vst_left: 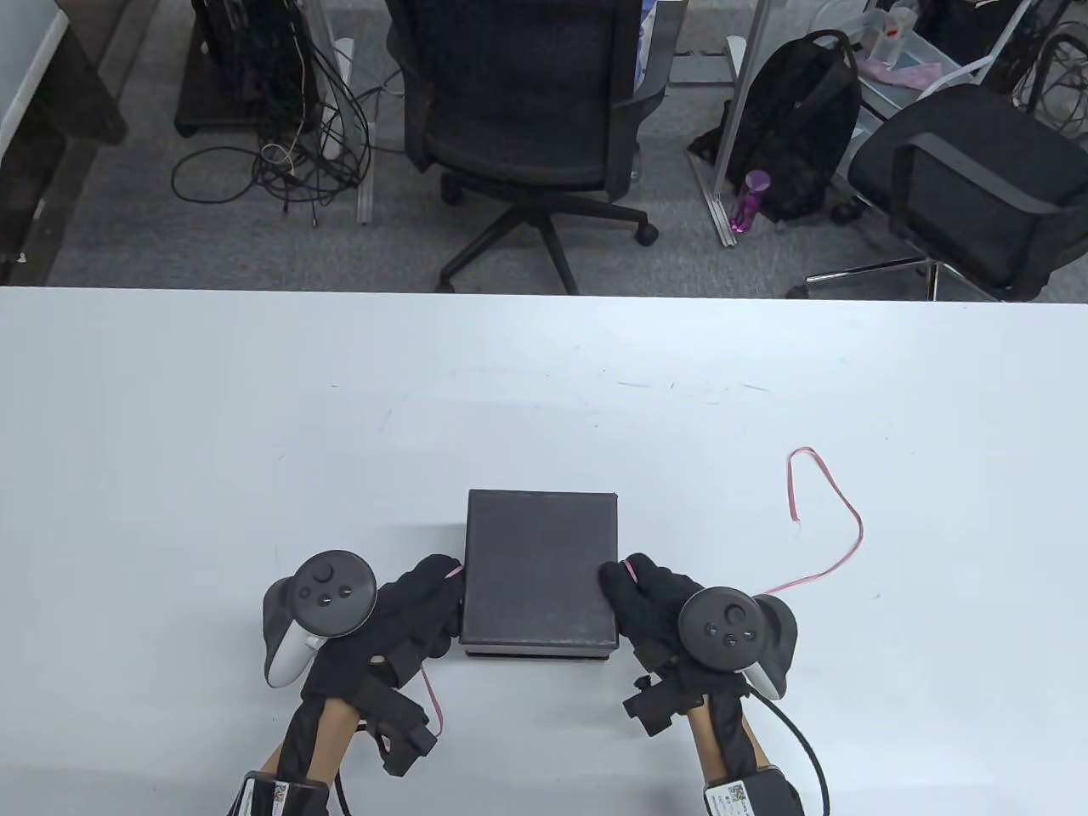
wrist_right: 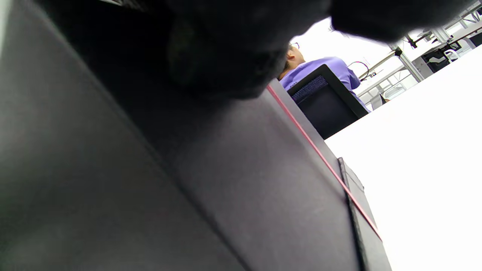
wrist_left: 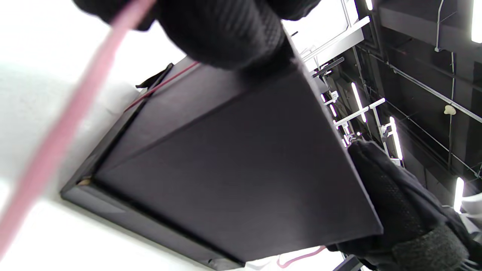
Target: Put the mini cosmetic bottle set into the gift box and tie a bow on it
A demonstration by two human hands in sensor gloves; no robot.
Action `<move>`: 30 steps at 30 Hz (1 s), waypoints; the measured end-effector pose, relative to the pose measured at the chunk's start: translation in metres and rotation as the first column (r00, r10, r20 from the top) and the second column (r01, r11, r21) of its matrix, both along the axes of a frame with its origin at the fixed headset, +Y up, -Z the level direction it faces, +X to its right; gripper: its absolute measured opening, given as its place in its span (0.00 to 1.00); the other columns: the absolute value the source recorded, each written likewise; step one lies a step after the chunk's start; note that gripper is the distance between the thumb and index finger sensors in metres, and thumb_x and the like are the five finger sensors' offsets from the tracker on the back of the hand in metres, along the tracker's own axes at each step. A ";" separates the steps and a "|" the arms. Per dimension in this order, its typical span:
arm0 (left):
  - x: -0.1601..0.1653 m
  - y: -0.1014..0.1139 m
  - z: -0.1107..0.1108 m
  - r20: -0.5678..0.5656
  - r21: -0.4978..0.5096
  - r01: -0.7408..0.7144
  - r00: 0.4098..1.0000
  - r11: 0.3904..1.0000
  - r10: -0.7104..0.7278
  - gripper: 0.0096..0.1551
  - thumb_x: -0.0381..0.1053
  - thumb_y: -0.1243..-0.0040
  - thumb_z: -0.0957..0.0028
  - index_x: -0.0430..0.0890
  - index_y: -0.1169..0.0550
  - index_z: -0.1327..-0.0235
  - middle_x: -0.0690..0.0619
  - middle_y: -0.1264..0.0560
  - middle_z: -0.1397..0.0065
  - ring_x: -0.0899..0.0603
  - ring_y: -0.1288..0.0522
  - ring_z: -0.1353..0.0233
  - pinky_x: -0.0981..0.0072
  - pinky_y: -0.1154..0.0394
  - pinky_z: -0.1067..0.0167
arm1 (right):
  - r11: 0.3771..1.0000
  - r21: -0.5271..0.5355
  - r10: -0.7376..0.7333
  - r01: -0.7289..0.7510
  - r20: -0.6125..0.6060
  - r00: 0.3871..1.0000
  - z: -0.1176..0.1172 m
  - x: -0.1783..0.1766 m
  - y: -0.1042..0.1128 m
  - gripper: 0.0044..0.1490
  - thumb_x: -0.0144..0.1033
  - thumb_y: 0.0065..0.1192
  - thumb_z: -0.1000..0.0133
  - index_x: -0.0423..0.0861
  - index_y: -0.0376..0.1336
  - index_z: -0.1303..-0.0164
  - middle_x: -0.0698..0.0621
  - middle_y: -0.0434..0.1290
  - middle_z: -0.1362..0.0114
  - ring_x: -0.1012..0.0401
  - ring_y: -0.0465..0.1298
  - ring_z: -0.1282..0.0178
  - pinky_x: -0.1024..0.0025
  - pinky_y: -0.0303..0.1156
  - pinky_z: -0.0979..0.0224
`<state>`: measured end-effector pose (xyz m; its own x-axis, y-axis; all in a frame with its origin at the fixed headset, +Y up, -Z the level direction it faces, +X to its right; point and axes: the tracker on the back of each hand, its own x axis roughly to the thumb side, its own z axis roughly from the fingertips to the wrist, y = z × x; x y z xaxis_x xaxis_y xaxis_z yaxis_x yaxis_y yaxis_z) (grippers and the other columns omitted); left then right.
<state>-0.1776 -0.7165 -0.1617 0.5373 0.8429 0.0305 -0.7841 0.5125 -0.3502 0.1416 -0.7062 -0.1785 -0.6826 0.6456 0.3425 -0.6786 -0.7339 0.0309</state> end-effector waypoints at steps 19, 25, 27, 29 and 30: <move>-0.062 0.003 -0.013 -0.166 0.049 -0.598 0.785 0.800 0.597 0.25 0.50 0.49 0.34 0.45 0.27 0.25 0.53 0.18 0.46 0.49 0.14 0.60 0.57 0.16 0.56 | 0.658 -0.221 -0.736 0.720 0.015 0.677 -0.009 0.062 0.023 0.28 0.31 0.55 0.34 0.27 0.66 0.31 0.35 0.79 0.41 0.50 0.84 0.52 0.50 0.80 0.47; -0.060 0.045 -0.029 -0.054 0.064 -0.634 0.769 0.771 0.637 0.24 0.52 0.50 0.33 0.47 0.26 0.27 0.53 0.18 0.38 0.45 0.14 0.46 0.52 0.17 0.44 | 0.486 -0.372 -0.872 0.791 -0.146 0.468 -0.023 0.048 0.053 0.36 0.40 0.45 0.29 0.28 0.59 0.20 0.26 0.67 0.26 0.39 0.75 0.33 0.39 0.72 0.33; -0.056 0.066 -0.032 -0.037 0.102 -0.593 0.800 0.799 0.599 0.24 0.52 0.50 0.33 0.48 0.26 0.27 0.53 0.18 0.37 0.45 0.14 0.44 0.52 0.17 0.42 | 0.516 -0.335 -0.856 0.789 -0.169 0.489 -0.026 0.044 0.066 0.36 0.40 0.45 0.30 0.29 0.59 0.20 0.26 0.68 0.26 0.38 0.75 0.33 0.39 0.72 0.32; -0.052 0.088 -0.034 -0.037 0.146 -0.576 0.809 0.805 0.586 0.24 0.52 0.50 0.34 0.48 0.26 0.27 0.53 0.18 0.37 0.45 0.13 0.43 0.53 0.17 0.42 | 0.532 -0.329 -0.847 0.780 -0.193 0.496 -0.028 0.038 0.074 0.36 0.40 0.45 0.30 0.30 0.59 0.20 0.24 0.66 0.25 0.38 0.73 0.31 0.39 0.71 0.31; -0.050 0.100 -0.035 -0.035 0.176 -0.572 0.810 0.801 0.585 0.24 0.52 0.50 0.34 0.49 0.26 0.27 0.52 0.18 0.37 0.46 0.13 0.43 0.53 0.17 0.42 | 0.530 -0.325 -0.848 0.783 -0.198 0.491 -0.029 0.035 0.077 0.35 0.40 0.45 0.30 0.30 0.59 0.20 0.23 0.64 0.24 0.37 0.73 0.31 0.38 0.70 0.31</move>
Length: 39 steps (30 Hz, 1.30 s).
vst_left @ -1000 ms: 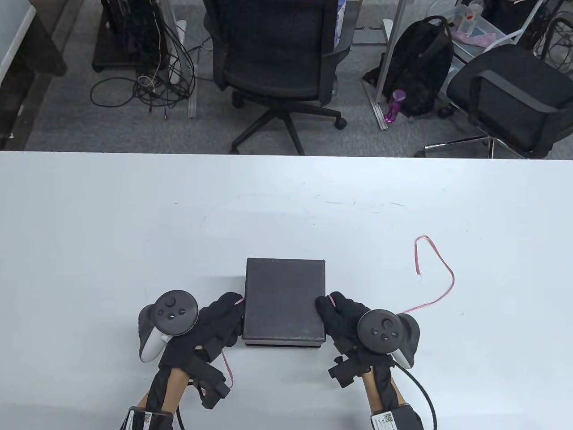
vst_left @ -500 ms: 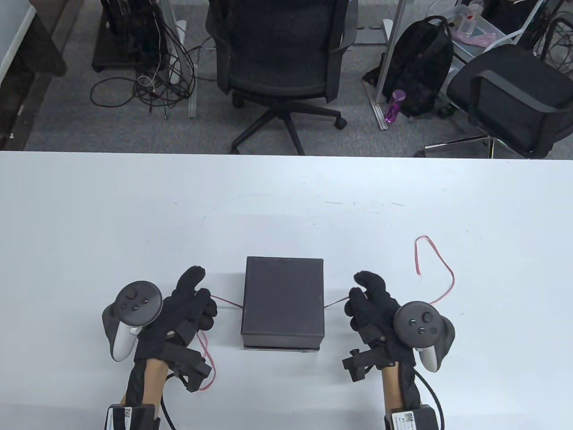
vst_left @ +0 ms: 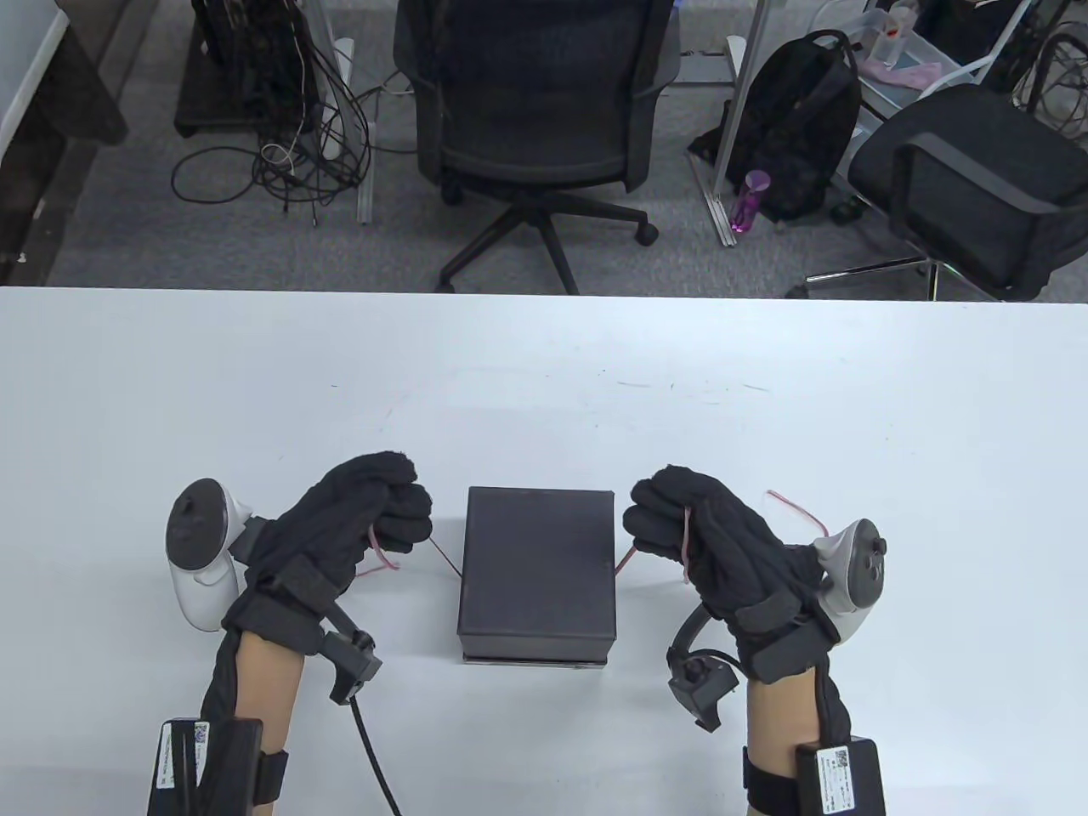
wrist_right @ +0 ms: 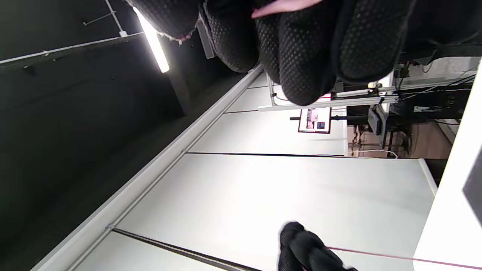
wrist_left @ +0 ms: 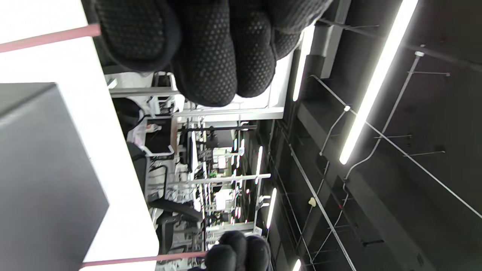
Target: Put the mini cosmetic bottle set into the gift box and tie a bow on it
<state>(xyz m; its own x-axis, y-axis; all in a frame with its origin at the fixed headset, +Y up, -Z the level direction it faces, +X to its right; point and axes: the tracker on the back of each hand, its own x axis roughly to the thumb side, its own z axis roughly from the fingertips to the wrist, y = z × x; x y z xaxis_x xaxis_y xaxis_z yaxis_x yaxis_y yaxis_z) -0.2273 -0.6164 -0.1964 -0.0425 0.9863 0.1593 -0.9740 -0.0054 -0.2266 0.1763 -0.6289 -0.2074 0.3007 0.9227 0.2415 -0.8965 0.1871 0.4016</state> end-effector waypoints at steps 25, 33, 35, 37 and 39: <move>0.032 0.089 0.019 -0.095 0.252 0.044 0.995 0.967 -0.020 0.23 0.53 0.50 0.35 0.55 0.26 0.28 0.56 0.22 0.28 0.45 0.18 0.29 0.53 0.20 0.30 | 0.987 0.158 -0.058 0.034 0.149 0.987 0.020 -0.017 0.052 0.27 0.36 0.51 0.33 0.33 0.68 0.33 0.31 0.72 0.31 0.42 0.78 0.36 0.46 0.75 0.33; 0.040 0.061 0.021 -0.074 0.207 0.109 0.993 0.972 -0.096 0.22 0.52 0.48 0.36 0.53 0.24 0.30 0.55 0.21 0.30 0.43 0.17 0.31 0.52 0.20 0.32 | 0.973 0.226 -0.019 -0.042 0.264 0.964 0.027 -0.021 0.087 0.29 0.37 0.49 0.33 0.33 0.65 0.29 0.30 0.70 0.28 0.41 0.76 0.34 0.45 0.74 0.32; 0.040 0.067 0.025 -0.070 0.252 0.062 0.996 0.966 -0.046 0.22 0.52 0.48 0.37 0.54 0.24 0.31 0.55 0.21 0.30 0.44 0.17 0.30 0.53 0.20 0.31 | 0.973 0.206 0.039 -0.102 0.286 0.957 0.025 -0.022 0.081 0.30 0.37 0.49 0.32 0.33 0.64 0.27 0.29 0.68 0.26 0.40 0.75 0.33 0.42 0.72 0.31; 0.037 0.079 0.029 -0.079 0.307 -0.004 0.996 0.952 0.029 0.22 0.52 0.48 0.38 0.54 0.24 0.31 0.56 0.21 0.31 0.45 0.17 0.31 0.54 0.20 0.31 | 0.969 0.188 0.100 -0.164 0.307 0.946 0.022 -0.024 0.075 0.31 0.38 0.49 0.32 0.32 0.63 0.26 0.27 0.68 0.27 0.38 0.75 0.34 0.39 0.72 0.33; 0.034 0.091 0.034 -0.071 0.347 -0.037 0.995 0.937 0.066 0.22 0.52 0.49 0.37 0.55 0.24 0.31 0.57 0.21 0.31 0.45 0.17 0.30 0.54 0.20 0.30 | 0.960 0.173 0.158 -0.221 0.316 0.935 0.020 -0.027 0.069 0.32 0.38 0.49 0.32 0.32 0.63 0.25 0.27 0.68 0.26 0.38 0.75 0.33 0.38 0.71 0.33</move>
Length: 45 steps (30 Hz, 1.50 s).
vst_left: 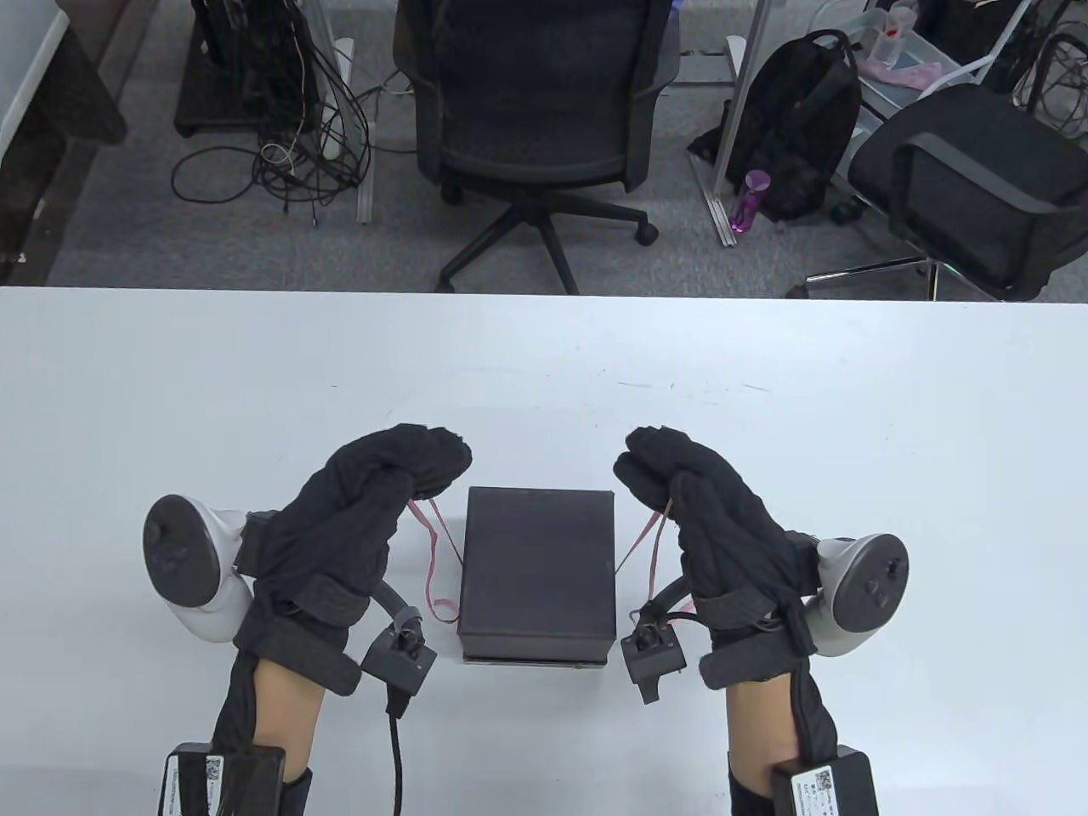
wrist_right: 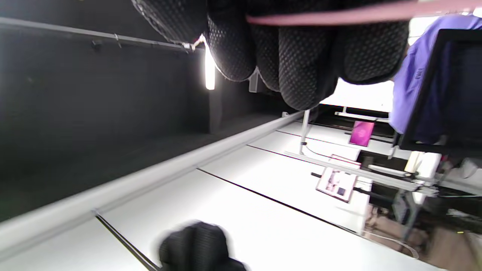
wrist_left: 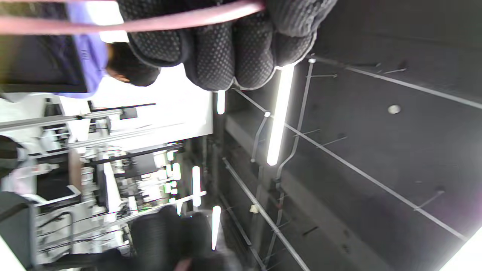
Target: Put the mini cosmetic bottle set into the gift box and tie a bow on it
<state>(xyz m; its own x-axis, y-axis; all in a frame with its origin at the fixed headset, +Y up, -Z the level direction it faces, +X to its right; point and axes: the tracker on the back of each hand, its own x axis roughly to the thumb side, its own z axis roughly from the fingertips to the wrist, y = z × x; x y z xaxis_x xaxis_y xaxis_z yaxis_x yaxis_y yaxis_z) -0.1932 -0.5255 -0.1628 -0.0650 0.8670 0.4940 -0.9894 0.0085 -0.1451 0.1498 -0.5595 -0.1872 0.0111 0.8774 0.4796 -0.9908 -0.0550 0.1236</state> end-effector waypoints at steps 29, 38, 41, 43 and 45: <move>0.032 -0.081 0.008 -0.027 -0.101 0.170 0.984 0.980 -0.174 0.25 0.55 0.51 0.35 0.53 0.28 0.25 0.51 0.23 0.28 0.40 0.18 0.33 0.45 0.22 0.35 | 0.985 0.090 0.149 -0.148 -0.005 0.989 0.012 -0.021 -0.028 0.32 0.40 0.47 0.31 0.33 0.62 0.24 0.28 0.69 0.27 0.37 0.75 0.35 0.36 0.71 0.35; 0.051 -0.139 0.015 -0.093 -0.118 0.252 0.960 0.960 -0.264 0.30 0.57 0.52 0.34 0.50 0.31 0.20 0.47 0.26 0.24 0.36 0.21 0.30 0.40 0.24 0.34 | 0.947 0.099 0.298 -0.307 0.092 0.950 0.028 -0.032 -0.069 0.33 0.40 0.48 0.31 0.32 0.62 0.23 0.27 0.69 0.27 0.36 0.75 0.36 0.35 0.71 0.35; 0.056 -0.146 0.018 -0.124 -0.111 0.347 0.925 0.931 -0.359 0.31 0.58 0.52 0.34 0.49 0.33 0.19 0.46 0.28 0.23 0.34 0.23 0.28 0.37 0.26 0.33 | 0.918 0.084 0.381 -0.388 0.088 0.920 0.032 -0.040 -0.077 0.34 0.40 0.48 0.31 0.31 0.61 0.23 0.26 0.68 0.26 0.35 0.74 0.35 0.34 0.70 0.35; 0.058 -0.147 0.018 -0.127 -0.108 0.373 0.914 0.921 -0.385 0.32 0.58 0.52 0.35 0.49 0.33 0.19 0.45 0.28 0.22 0.33 0.23 0.27 0.36 0.27 0.33 | 0.900 0.084 0.418 -0.427 0.104 0.902 0.033 -0.046 -0.080 0.34 0.40 0.50 0.32 0.30 0.61 0.23 0.24 0.68 0.27 0.33 0.74 0.35 0.33 0.69 0.35; 0.059 -0.147 0.018 -0.114 -0.109 0.397 0.906 0.911 -0.408 0.33 0.58 0.52 0.34 0.48 0.34 0.18 0.44 0.29 0.21 0.33 0.24 0.26 0.36 0.27 0.32 | 0.857 0.077 0.503 -0.510 0.090 0.859 0.035 -0.053 -0.081 0.35 0.40 0.50 0.31 0.29 0.60 0.22 0.23 0.65 0.25 0.31 0.71 0.34 0.31 0.68 0.35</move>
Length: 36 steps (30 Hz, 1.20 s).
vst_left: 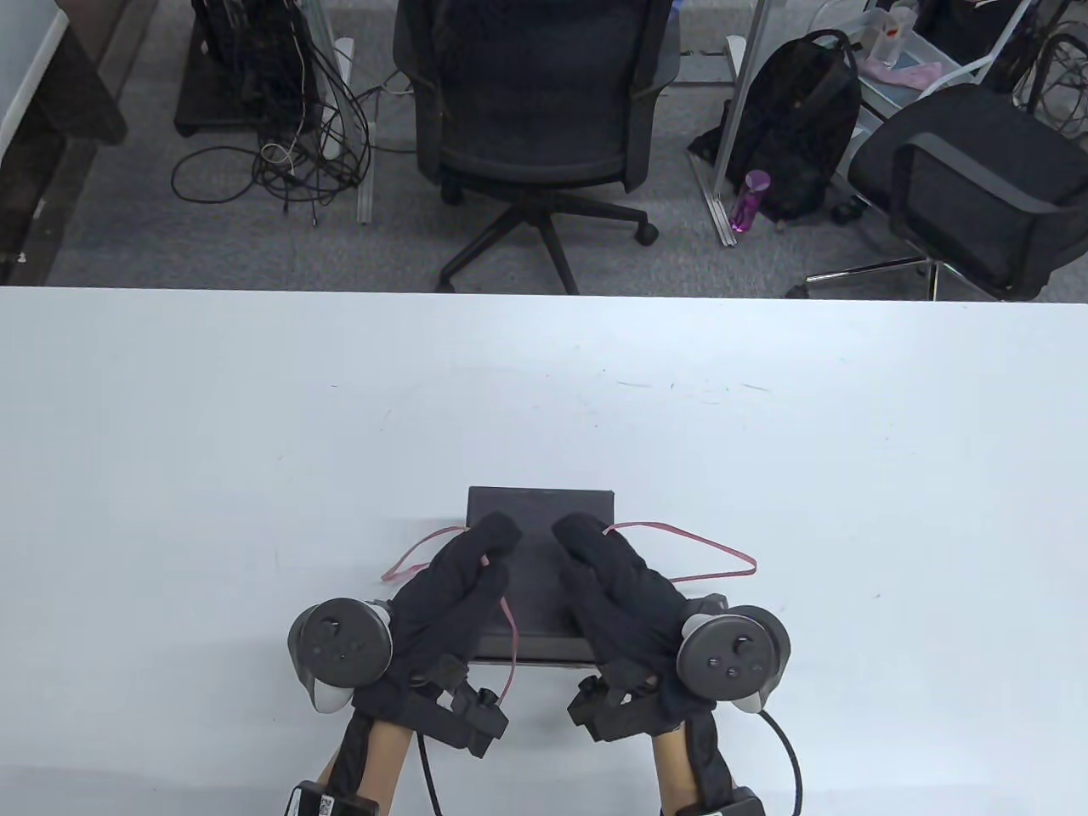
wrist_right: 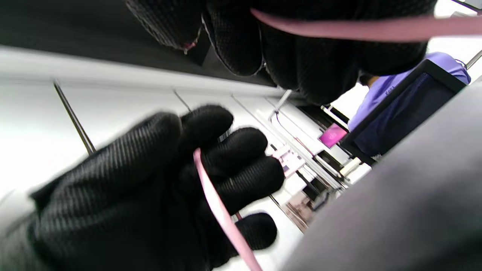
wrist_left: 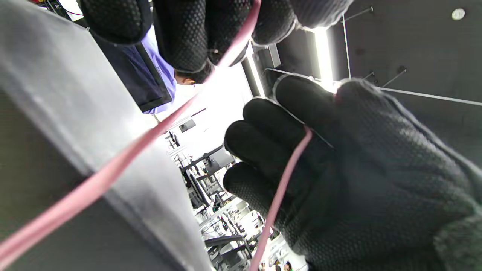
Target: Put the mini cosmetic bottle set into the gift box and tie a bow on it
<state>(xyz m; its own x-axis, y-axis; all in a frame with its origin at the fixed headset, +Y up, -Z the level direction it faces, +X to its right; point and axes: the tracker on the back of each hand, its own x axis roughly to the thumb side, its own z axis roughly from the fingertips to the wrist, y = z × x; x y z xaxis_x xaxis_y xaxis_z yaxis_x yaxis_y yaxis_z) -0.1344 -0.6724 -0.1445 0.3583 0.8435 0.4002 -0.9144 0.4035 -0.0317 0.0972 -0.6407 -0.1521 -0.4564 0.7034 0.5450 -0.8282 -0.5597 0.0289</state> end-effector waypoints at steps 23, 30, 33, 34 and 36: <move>0.019 -0.011 0.007 0.413 -0.279 -0.227 0.849 0.933 0.330 0.42 0.69 0.71 0.36 0.57 0.58 0.10 0.43 0.63 0.09 0.13 0.51 0.18 0.20 0.41 0.28 | 0.970 0.030 0.240 -0.240 0.010 0.971 0.014 -0.029 -0.006 0.36 0.44 0.64 0.37 0.28 0.66 0.31 0.20 0.56 0.20 0.23 0.59 0.28 0.22 0.59 0.33; 0.014 -0.007 0.008 0.397 -0.248 -0.223 0.865 0.943 0.309 0.38 0.69 0.69 0.35 0.64 0.48 0.10 0.43 0.59 0.08 0.14 0.47 0.18 0.21 0.39 0.28 | 0.987 0.034 0.156 -0.159 0.074 0.985 0.011 -0.015 -0.002 0.24 0.35 0.64 0.38 0.31 0.70 0.41 0.22 0.59 0.21 0.24 0.61 0.29 0.24 0.61 0.34; 0.005 -0.004 0.006 0.354 -0.211 -0.267 0.876 0.940 0.328 0.34 0.70 0.68 0.35 0.63 0.34 0.17 0.41 0.53 0.08 0.17 0.44 0.17 0.23 0.38 0.28 | 1.000 -0.014 0.022 -0.022 0.058 0.998 0.007 -0.004 -0.002 0.24 0.35 0.64 0.37 0.31 0.70 0.41 0.19 0.59 0.23 0.23 0.61 0.30 0.24 0.61 0.34; 0.000 -0.003 0.005 0.335 -0.199 -0.292 0.877 0.936 0.345 0.34 0.70 0.67 0.36 0.61 0.29 0.22 0.41 0.49 0.08 0.18 0.43 0.17 0.23 0.38 0.28 | 0.999 -0.035 -0.027 0.029 0.043 0.999 0.005 0.001 -0.002 0.24 0.35 0.64 0.38 0.31 0.70 0.41 0.18 0.59 0.23 0.22 0.61 0.30 0.24 0.61 0.35; -0.007 -0.002 0.004 0.303 -0.185 -0.329 0.877 0.926 0.372 0.33 0.70 0.65 0.36 0.57 0.22 0.32 0.41 0.43 0.10 0.21 0.42 0.16 0.23 0.37 0.28 | 0.990 -0.088 -0.108 0.109 0.011 0.994 0.002 0.007 -0.003 0.24 0.36 0.64 0.37 0.31 0.71 0.42 0.16 0.56 0.23 0.21 0.59 0.30 0.23 0.61 0.35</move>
<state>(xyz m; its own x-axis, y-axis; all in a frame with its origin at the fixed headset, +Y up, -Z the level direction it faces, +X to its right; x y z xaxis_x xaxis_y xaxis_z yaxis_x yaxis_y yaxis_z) -0.1415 -0.6744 -0.1401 -0.1030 0.9396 0.3265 -0.9239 0.0313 -0.3814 0.1044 -0.6437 -0.1500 -0.3780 0.7942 0.4757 -0.8840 -0.4622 0.0694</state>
